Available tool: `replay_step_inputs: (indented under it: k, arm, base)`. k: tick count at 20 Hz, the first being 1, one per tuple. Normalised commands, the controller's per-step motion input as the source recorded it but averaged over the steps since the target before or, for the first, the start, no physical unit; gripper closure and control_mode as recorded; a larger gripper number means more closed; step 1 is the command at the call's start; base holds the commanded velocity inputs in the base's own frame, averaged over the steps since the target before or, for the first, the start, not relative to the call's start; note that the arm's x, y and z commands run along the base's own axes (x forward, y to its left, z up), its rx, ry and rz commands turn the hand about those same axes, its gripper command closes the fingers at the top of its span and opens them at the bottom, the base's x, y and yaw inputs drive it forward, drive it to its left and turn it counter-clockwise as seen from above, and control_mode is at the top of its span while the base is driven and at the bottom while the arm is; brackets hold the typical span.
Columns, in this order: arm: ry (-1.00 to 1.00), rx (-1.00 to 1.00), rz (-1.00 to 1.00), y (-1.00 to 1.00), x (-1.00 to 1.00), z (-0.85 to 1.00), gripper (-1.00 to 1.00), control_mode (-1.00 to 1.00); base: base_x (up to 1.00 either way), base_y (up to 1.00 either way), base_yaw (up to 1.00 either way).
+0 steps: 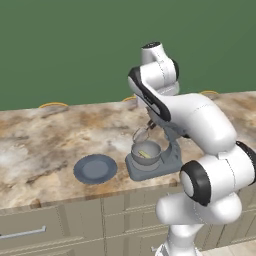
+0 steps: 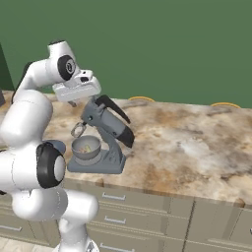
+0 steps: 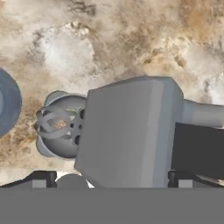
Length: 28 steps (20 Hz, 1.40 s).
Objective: Add butter and sugar cubes to the stand mixer bowl and then turn on the stand mixer to begin making frosting.
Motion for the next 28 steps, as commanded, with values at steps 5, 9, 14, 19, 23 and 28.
replay_step_inputs:
  k: [5, 9, 14, 19, 23, 28]
  arm:
    - [0.09, 0.0, 0.06, 0.6, -0.49, -1.0, -1.0, -1.0]
    - [0.07, 0.0, 0.06, 0.54, -0.53, -1.0, -1.0, -1.0]
    - [0.07, 0.0, 0.06, 0.42, -0.45, -1.0, -1.0, -1.0]
    - [0.05, 0.0, 0.05, 0.24, -0.32, -0.89, -1.0, -1.0]
    - [-0.01, 0.0, 0.01, 0.17, -0.63, -0.33, -1.0, -1.0]
    - [0.0, 0.0, 0.0, 0.23, -0.33, -0.47, -1.0, -1.0]
  base:
    - [0.0, 0.0, 0.0]
    - [0.0, 0.0, 0.0]
    - [0.0, 0.0, 0.0]
    - [0.0, 0.0, 0.0]
    - [0.0, 0.0, 0.0]
    - [0.0, 0.0, 0.0]
